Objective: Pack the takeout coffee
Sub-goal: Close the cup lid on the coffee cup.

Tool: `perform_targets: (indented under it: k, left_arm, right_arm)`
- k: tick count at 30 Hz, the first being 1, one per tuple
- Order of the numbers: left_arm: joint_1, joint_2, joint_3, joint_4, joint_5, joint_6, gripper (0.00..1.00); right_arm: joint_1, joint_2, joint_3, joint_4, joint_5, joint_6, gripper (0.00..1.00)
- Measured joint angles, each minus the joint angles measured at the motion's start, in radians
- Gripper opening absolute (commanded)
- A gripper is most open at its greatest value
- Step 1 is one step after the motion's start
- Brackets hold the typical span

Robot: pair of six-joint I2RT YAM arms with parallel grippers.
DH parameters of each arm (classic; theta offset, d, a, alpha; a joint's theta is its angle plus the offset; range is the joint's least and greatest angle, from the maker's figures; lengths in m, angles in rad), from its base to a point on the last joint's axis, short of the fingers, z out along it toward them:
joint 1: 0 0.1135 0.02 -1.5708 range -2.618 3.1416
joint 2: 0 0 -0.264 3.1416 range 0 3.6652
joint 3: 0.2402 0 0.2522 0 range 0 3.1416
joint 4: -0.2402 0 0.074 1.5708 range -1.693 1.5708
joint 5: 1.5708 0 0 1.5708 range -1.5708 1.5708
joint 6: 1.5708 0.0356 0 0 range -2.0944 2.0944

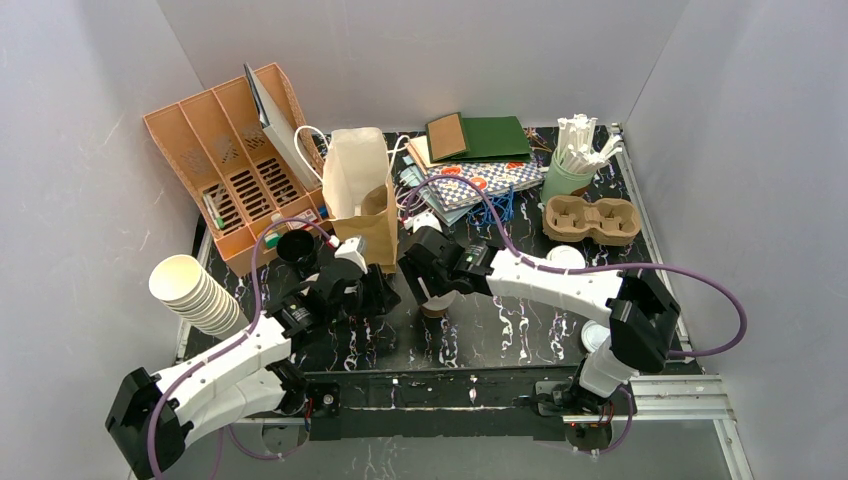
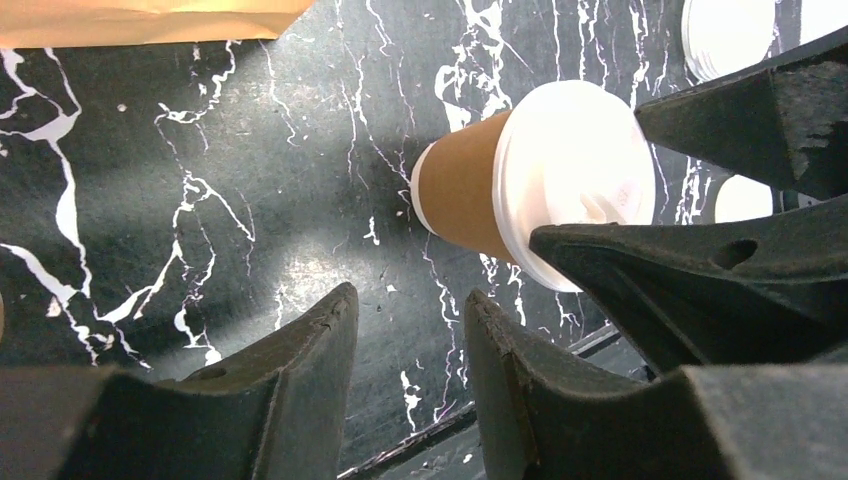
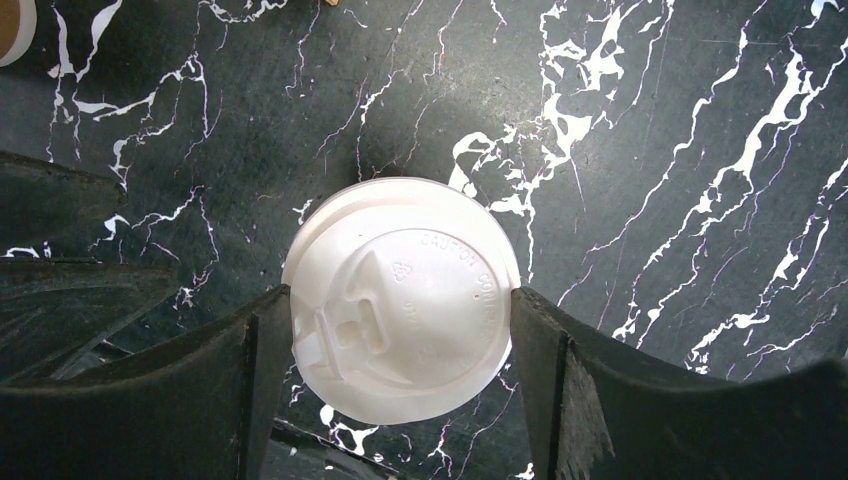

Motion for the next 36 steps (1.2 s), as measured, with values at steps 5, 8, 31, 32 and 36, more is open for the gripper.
perform_targets:
  k: [5,8,31,32,36]
  left_arm:
    - [0.017,0.011,-0.02,0.057,0.034,-0.011,0.41]
    - [0.034,0.035,-0.034,0.087,0.07,-0.021,0.4]
    - [0.137,0.107,0.013,0.154,0.154,0.012,0.38]
    - [0.137,0.104,0.021,0.147,0.153,0.018,0.38]
    - [0.137,0.089,0.05,0.119,0.152,0.039,0.38]
  right_arm:
    - [0.005,-0.028,-0.05,0.058,0.011,-0.002,0.68]
    - [0.009,-0.056,-0.1,0.117,0.025,-0.003,0.68]
    - [0.032,-0.08,-0.125,0.151,0.044,-0.07,0.98]
    - [0.032,-0.08,-0.118,0.136,0.042,-0.074,0.98]
    - [0.032,-0.077,-0.088,0.064,0.035,-0.09,0.98]
